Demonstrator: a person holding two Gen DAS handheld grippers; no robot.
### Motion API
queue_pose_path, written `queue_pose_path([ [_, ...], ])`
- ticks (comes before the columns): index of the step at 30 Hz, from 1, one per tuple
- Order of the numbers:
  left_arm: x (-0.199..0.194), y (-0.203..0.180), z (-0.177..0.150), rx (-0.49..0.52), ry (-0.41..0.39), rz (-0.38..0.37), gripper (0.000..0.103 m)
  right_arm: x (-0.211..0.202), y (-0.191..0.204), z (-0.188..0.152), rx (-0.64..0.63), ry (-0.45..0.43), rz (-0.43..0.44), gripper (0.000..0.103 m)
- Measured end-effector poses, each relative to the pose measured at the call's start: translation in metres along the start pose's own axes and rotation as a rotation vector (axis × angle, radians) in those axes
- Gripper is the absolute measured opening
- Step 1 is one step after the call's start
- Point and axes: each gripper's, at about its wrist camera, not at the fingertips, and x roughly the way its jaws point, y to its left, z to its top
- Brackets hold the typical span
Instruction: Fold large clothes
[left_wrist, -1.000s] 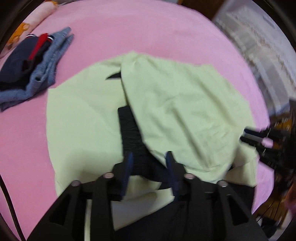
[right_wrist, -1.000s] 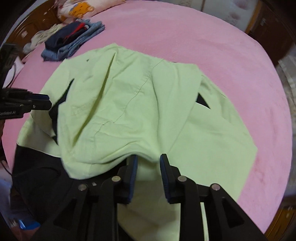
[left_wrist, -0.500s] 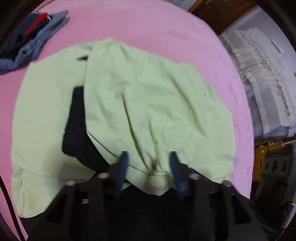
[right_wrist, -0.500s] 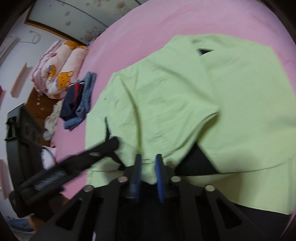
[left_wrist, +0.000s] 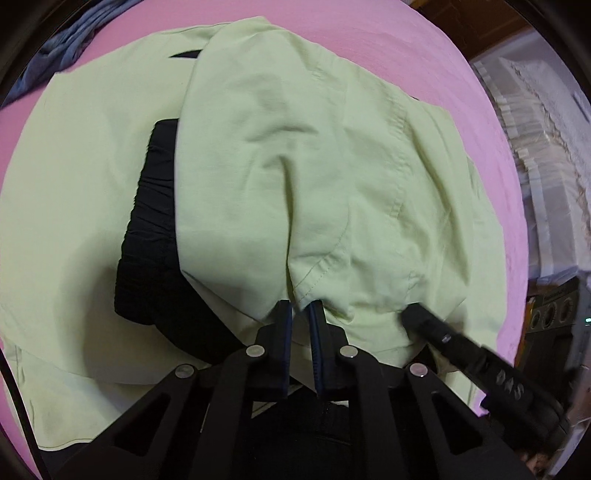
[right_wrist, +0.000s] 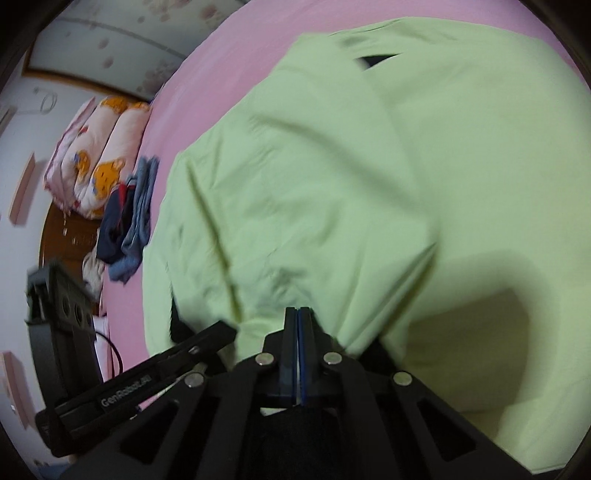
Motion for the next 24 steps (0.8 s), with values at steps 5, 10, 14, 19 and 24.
queue_pose_path([
  [5,0.0,0.006,-0.005,-0.052,-0.013,-0.03,0.009,-0.011,-0.026,0.009,0.074,-0.001,0.034,0.0],
  [10,-0.015,0.01,-0.01,-0.051,-0.049,-0.047,0.009,-0.032,-0.013,0.008,0.009,-0.061,-0.04,0.0],
  [14,-0.038,0.007,-0.021,-0.024,-0.089,-0.025,0.01,-0.055,-0.006,-0.003,-0.009,-0.076,0.014,0.0],
  [19,-0.061,0.004,-0.048,-0.034,-0.116,-0.004,0.017,-0.062,-0.001,-0.031,-0.066,-0.012,0.01,0.0],
  [24,-0.073,0.016,-0.087,-0.079,-0.131,0.004,0.017,-0.061,-0.006,-0.07,-0.066,0.061,0.029,0.0],
])
